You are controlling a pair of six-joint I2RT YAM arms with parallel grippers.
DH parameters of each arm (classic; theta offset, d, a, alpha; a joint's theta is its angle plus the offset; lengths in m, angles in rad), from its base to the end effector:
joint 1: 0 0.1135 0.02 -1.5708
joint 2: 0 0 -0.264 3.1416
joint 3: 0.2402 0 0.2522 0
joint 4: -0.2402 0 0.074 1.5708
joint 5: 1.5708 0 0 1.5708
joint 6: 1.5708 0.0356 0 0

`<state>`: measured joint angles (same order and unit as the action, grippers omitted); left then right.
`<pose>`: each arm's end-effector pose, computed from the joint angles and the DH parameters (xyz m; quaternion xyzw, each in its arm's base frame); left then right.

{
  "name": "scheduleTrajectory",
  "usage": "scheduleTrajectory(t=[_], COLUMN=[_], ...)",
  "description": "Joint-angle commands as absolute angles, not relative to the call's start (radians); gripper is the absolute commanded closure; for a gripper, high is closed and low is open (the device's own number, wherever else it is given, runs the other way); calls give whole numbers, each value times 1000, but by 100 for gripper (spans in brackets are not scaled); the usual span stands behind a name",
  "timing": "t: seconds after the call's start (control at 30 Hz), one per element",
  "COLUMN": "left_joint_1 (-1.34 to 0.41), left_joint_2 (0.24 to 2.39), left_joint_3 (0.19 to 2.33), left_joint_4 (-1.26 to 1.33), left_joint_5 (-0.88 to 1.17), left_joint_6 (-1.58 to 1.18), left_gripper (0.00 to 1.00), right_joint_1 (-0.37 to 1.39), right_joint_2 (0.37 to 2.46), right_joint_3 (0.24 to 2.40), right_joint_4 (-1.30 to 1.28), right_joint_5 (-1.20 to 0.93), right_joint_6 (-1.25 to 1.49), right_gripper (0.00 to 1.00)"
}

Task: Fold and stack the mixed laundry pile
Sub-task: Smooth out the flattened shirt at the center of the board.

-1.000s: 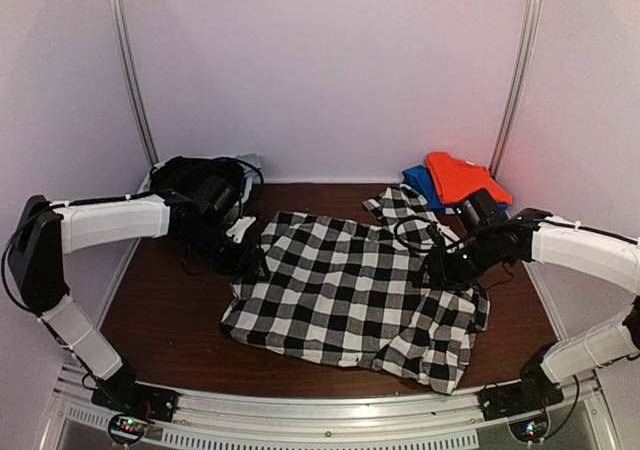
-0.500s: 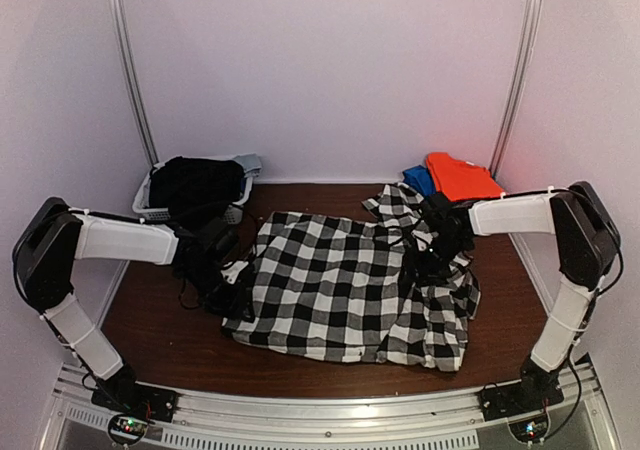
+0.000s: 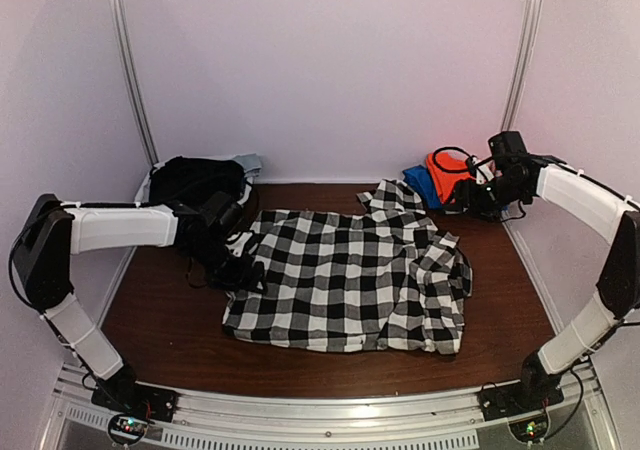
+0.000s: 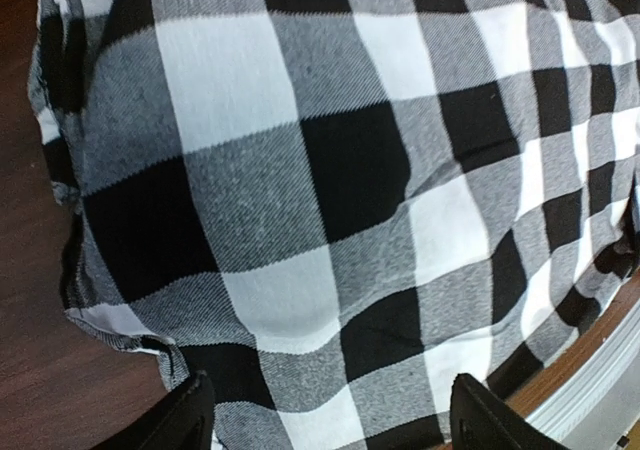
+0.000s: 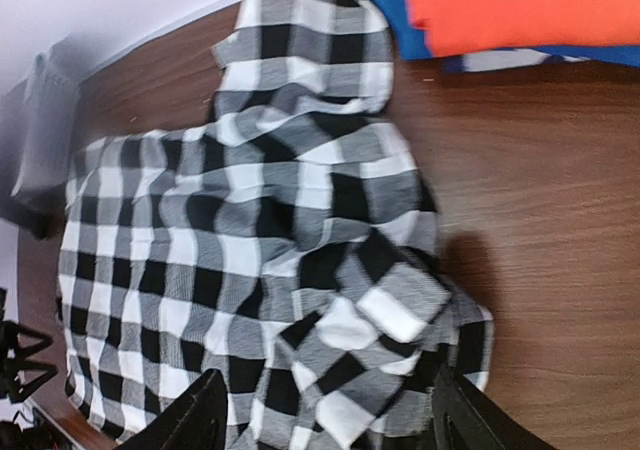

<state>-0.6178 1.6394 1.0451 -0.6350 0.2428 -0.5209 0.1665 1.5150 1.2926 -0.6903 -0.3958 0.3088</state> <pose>0.2486 -0.1871 0.1871 0.0679 0.9761 -0.1914 0.0777 0.3160 0.0670 0.2970 0.0026 0.9300 0.2554 0.2641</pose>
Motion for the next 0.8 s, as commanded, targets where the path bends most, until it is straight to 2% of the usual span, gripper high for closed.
scheduleTrajectory(t=[0.0,0.13,0.27,0.4,0.47,0.5,0.57,0.63,0.77], left_joint_1=[-614,-614,-609,-604,-597,-593,-582,-565,-495], left_joint_2=[1579,1575,1571,1560,1556,1554,1545,1530,1468], left_joint_3=[1110,1128,1139,1147,1149,1150,1150,1149,1125], left_joint_4=[-683,-703,-716,-724,-733,-736,-747,-754,-758], left_joint_5=[196,171,161,149,144,142,133,132,154], left_joint_6=[-506,-504,-509,-511,-506,-504,-495,-488,-483], left_gripper=[15,10,9,9,8,9,8,8,6], right_joint_1=[59,51,50,51,51,51,52,59,144], right_joint_2=[1547,1624,1703,1765,1782,1788,1780,1741,1617], right_joint_3=[1241,1250,1263,1272,1279,1284,1300,1315,1327], right_joint_4=[-739,-710,-682,-659,-659,-659,-663,-668,-678], right_joint_5=[-341,-389,-409,-447,-470,-482,-506,-544,-614], right_joint_6=[275,251,245,229,216,209,201,201,215], right_gripper=[29,29,30,37,46,55,81,99,100])
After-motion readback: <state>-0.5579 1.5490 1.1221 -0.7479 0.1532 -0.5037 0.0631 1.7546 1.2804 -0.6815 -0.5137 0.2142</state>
